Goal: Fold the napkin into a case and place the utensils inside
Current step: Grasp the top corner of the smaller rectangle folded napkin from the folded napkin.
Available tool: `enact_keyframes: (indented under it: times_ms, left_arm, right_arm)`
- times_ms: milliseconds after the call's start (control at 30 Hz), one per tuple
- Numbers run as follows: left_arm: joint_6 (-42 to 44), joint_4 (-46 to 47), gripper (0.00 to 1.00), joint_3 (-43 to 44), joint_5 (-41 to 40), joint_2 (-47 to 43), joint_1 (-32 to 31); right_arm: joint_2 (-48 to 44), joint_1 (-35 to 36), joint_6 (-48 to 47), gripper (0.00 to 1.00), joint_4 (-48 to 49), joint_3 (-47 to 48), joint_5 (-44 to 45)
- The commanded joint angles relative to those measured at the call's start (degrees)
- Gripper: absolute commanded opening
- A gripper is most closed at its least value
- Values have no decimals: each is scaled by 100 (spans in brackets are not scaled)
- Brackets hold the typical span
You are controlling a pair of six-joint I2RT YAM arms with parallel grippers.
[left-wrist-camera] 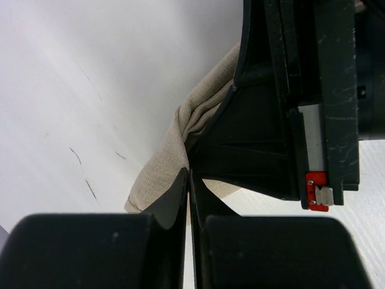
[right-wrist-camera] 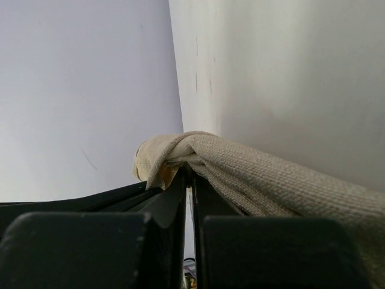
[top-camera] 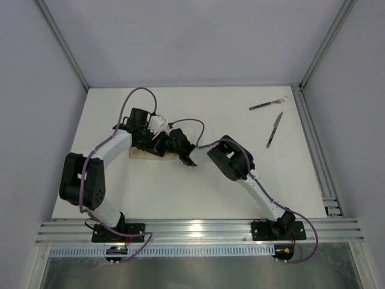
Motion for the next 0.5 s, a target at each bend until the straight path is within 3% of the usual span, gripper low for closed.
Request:
enact_keyframes:
  times_ms: [0,467]
  left_arm:
    - [-87,11,0,16,246,26,-14]
    - [89,-68,0,-159,316,474,355]
  right_arm:
    - [12,110,129,4,277,336,-82]
    - [530,-83,489,4,277,591,349]
